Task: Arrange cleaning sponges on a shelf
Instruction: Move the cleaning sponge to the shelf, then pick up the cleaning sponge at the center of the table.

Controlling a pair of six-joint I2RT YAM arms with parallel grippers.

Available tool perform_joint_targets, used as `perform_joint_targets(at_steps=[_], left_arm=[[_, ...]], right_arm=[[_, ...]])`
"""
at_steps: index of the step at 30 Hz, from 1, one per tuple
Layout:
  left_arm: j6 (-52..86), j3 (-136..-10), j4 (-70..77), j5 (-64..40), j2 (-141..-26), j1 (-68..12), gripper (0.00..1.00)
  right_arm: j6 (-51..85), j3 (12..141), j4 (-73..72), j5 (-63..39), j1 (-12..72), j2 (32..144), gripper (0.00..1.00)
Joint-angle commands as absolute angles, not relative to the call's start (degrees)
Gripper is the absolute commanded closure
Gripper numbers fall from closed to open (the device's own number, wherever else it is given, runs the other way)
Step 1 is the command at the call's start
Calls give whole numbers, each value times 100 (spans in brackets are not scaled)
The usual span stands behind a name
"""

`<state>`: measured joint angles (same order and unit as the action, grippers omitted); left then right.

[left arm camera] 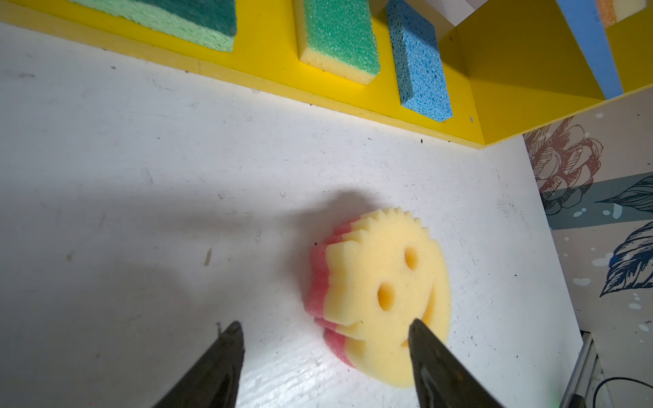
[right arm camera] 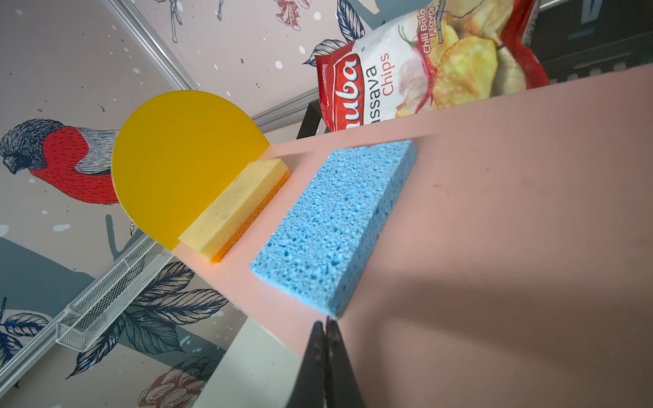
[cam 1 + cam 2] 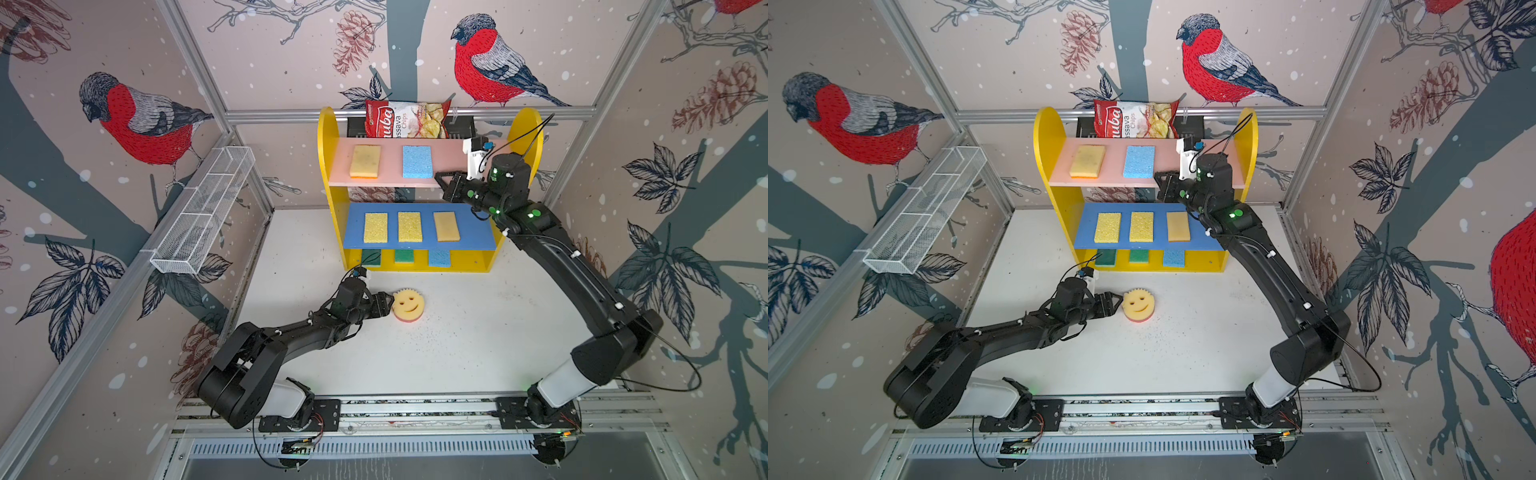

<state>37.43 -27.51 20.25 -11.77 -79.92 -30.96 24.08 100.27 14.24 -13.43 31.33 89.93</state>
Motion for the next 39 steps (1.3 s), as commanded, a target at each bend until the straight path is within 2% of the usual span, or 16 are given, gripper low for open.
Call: perform_joint_targets(at_steps=[1, 7, 10, 13, 15, 17, 20, 29, 34, 39], left_arm=[[3670, -2793, 2067, -1198, -7945, -3105, 27], [3704, -2742, 2093, -1204, -7921, -3133, 27], [3710, -2714, 2093, -1187, -7886, -3168, 27], [3718, -2716, 2081, -1156, -7866, -3220, 27], [3732, -2725, 2083, -1121, -7867, -3288, 27], [3746, -2736, 2090, -1060, -7891, -3362, 27], [3805, -2751, 2152, -977, -7966, -3509, 27], [3916, -2725, 2182, -858, -8129, -3668, 27], [3851, -2764, 2072, -812, -8102, -3674, 27], [3810, -2828, 2080, -827, -8186, -3669, 28]], right_arm=[[2144, 9823, 1462, -868, 3391, 8575, 100], [1789, 8676, 1609, 51, 4007, 7595, 99], [1784, 7999, 1951, 476, 4178, 7217, 90], [1896, 7367, 2341, 730, 4206, 6863, 68], [2002, 6950, 2505, 781, 4217, 6666, 49], [2100, 6570, 2541, 763, 4219, 6526, 35], [2274, 6040, 2420, 660, 4219, 6459, 26], [2403, 5265, 1776, 375, 4186, 7503, 18], [2422, 5370, 1664, 17, 4155, 8283, 20], [2588, 5356, 1182, -564, 4209, 8893, 28]])
